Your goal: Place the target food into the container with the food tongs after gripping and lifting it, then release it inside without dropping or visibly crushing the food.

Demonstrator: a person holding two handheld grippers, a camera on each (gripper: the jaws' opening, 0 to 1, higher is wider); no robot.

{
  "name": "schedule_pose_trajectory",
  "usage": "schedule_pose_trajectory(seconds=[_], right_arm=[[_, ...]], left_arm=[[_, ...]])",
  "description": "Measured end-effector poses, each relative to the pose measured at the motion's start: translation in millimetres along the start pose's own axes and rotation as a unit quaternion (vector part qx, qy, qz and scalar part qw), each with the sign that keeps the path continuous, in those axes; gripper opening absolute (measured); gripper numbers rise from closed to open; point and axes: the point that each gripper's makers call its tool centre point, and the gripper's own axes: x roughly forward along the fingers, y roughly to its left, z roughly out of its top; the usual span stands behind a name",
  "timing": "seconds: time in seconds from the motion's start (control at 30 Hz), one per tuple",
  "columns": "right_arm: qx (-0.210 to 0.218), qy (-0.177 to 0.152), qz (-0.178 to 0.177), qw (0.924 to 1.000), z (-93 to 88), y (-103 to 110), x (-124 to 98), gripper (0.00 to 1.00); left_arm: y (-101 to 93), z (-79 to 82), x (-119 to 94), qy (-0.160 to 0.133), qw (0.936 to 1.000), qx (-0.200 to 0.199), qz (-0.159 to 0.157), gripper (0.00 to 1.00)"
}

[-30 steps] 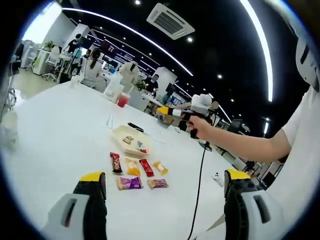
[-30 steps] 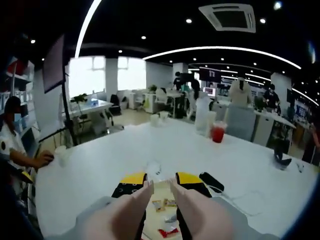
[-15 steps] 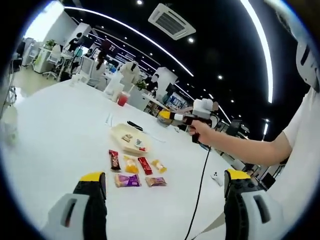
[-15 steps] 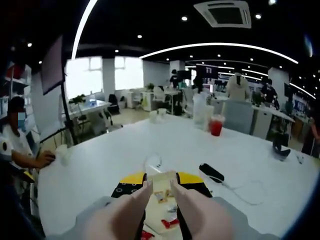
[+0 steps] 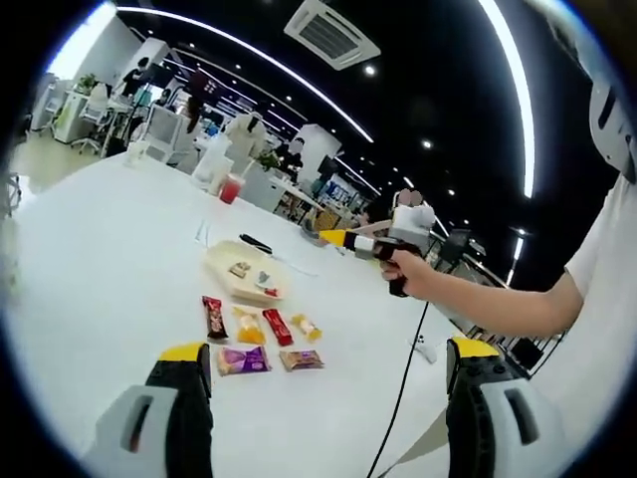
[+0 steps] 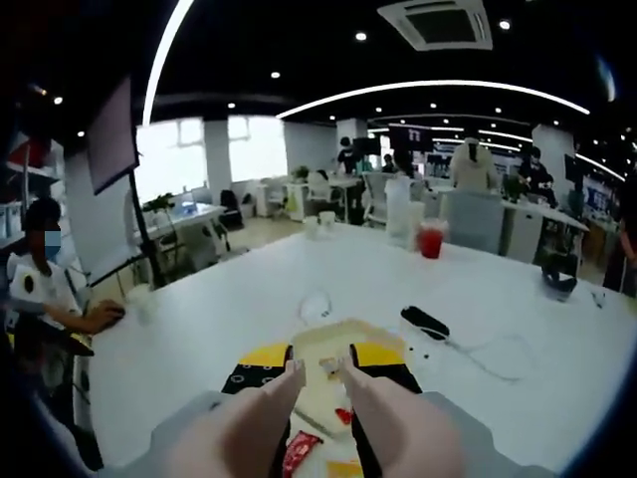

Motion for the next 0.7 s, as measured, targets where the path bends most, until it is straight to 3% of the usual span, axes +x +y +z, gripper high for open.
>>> schedule_pose_trajectory(seconds=[0.27,0.7], right_arm=[[-0.010,0.007,0.013,0.9998,-6.7,10.3,-6.7,0.21],[0.037,0.007,0.008,0.9993,-26.1,20.8,-22.3,0.22]], left_arm=[[-0.6,4.7,3.2,-0.014,0.9999,-0.002,-0.010,0.99],[-1.4,7.2,8.0,-0.002,0.9997,0.004,-0.022,0.99]])
